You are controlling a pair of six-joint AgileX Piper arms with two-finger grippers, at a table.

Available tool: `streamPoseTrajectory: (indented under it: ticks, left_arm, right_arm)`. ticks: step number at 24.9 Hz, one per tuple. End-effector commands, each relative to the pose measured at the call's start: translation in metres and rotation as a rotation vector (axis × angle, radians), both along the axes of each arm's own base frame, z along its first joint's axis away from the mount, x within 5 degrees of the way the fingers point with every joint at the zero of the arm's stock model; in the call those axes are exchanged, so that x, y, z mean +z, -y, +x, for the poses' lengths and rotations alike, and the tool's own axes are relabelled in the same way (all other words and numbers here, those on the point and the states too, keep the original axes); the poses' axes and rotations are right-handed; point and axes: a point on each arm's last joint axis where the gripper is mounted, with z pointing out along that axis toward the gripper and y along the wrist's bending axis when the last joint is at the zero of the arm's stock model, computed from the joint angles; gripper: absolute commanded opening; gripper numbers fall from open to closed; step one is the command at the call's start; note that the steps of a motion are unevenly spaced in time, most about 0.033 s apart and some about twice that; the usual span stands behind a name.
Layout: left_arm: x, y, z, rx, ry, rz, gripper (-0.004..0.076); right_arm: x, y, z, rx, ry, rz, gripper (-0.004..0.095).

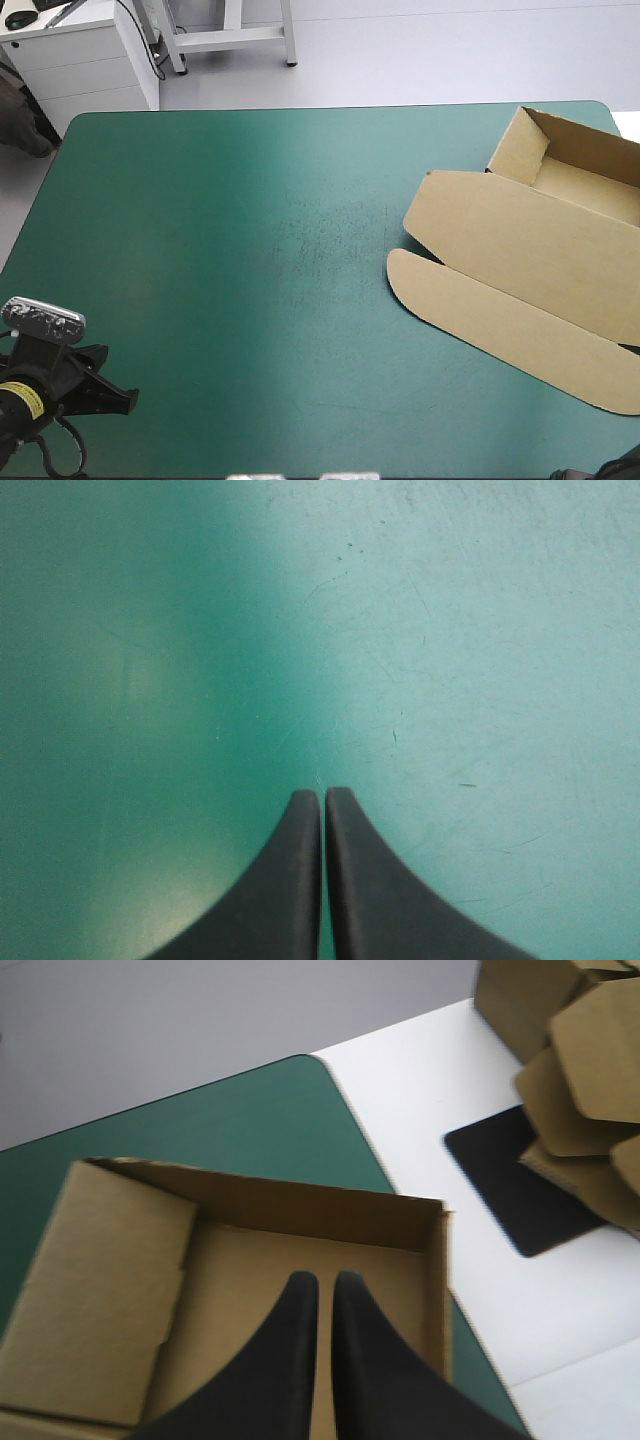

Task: Fold the box

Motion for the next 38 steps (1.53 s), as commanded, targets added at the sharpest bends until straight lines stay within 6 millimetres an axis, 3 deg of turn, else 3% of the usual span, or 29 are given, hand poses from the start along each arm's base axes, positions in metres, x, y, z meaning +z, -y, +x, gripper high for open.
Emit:
streamPoseTrajectory:
  ticks: [1,9,10,15,17,20,24,29,34,38]
  left_arm:
    - [0.009,0.001,0.003,0.000,0.055,-0.028,-0.0008]
    - [0.010,0.001,0.004,0.001,0.077,-0.021,-0.0008]
    - [0.009,0.001,0.005,0.000,0.085,-0.022,-0.0008]
    - [0.009,0.004,0.009,-0.015,0.128,-0.038,-0.0008]
    - [0.006,0.006,0.012,-0.027,0.153,-0.045,-0.0008]
    - [-0.005,0.011,0.017,-0.054,0.158,-0.047,-0.0008]
    - [-0.025,0.013,0.018,-0.061,0.097,-0.044,-0.0008]
    - [-0.029,0.015,0.017,-0.068,0.065,-0.065,-0.0008]
    - [-0.037,0.020,0.015,-0.089,0.019,-0.104,-0.0008]
    - [-0.054,0.022,0.014,-0.115,-0.044,-0.088,-0.0008]
  right_arm:
    - [0.033,-0.028,-0.018,0.147,0.117,0.050,-0.0010]
    - [0.021,-0.088,-0.025,0.396,-0.066,0.061,-0.0009]
    - [0.017,-0.110,-0.032,0.458,-0.085,0.066,-0.0009]
    - [0.004,-0.148,-0.058,0.573,-0.106,0.038,-0.0009]
    - [-0.005,-0.162,-0.082,0.605,-0.091,0.023,-0.0009]
    - [-0.021,-0.167,-0.118,0.602,-0.073,0.013,-0.0009]
    - [-0.054,-0.175,-0.183,0.617,-0.066,-0.015,-0.0009]
    - [-0.079,-0.181,-0.229,0.626,-0.056,-0.021,-0.0019]
    - [-0.109,-0.186,-0.257,0.638,-0.074,-0.011,-0.0020]
    - [-0.130,-0.187,-0.267,0.639,-0.098,0.000,-0.0020]
